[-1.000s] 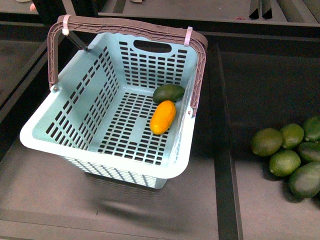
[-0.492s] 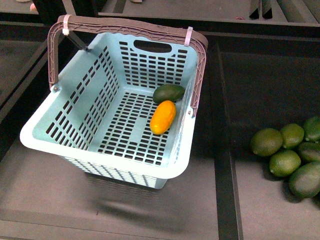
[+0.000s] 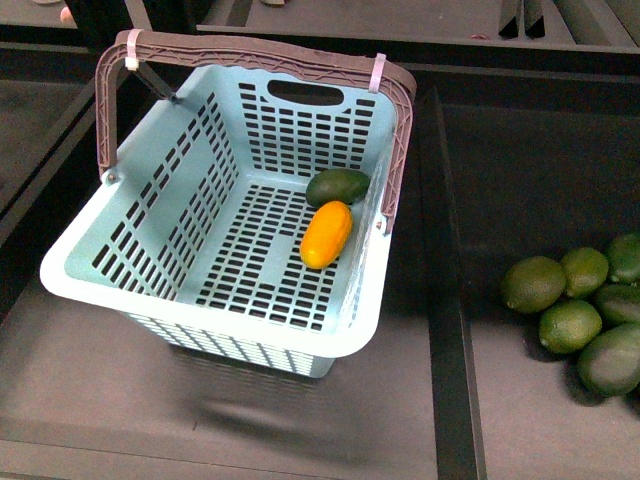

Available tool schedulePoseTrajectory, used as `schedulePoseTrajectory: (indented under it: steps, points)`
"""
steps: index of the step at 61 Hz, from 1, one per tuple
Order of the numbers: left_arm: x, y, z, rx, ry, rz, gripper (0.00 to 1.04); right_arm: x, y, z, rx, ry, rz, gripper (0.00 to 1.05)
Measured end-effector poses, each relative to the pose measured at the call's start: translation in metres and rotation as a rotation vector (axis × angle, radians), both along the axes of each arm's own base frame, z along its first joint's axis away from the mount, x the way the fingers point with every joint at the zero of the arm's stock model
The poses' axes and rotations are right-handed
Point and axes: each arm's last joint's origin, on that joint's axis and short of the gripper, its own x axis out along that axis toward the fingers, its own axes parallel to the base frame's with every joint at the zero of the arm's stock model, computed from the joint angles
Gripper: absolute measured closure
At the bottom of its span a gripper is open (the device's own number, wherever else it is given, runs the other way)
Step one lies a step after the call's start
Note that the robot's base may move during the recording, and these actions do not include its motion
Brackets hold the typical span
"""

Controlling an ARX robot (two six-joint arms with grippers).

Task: Pick mango and avocado into basket

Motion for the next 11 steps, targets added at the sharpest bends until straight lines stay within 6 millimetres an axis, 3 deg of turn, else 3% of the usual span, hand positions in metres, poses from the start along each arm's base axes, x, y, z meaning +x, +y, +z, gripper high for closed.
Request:
schedulePoseTrajectory:
  steps: [11]
  points:
    - [0.0,0.0,0.0,0.0,0.0,0.0,0.08,0.0,0.0,0.0,0.0,0.0,0.0,0.09]
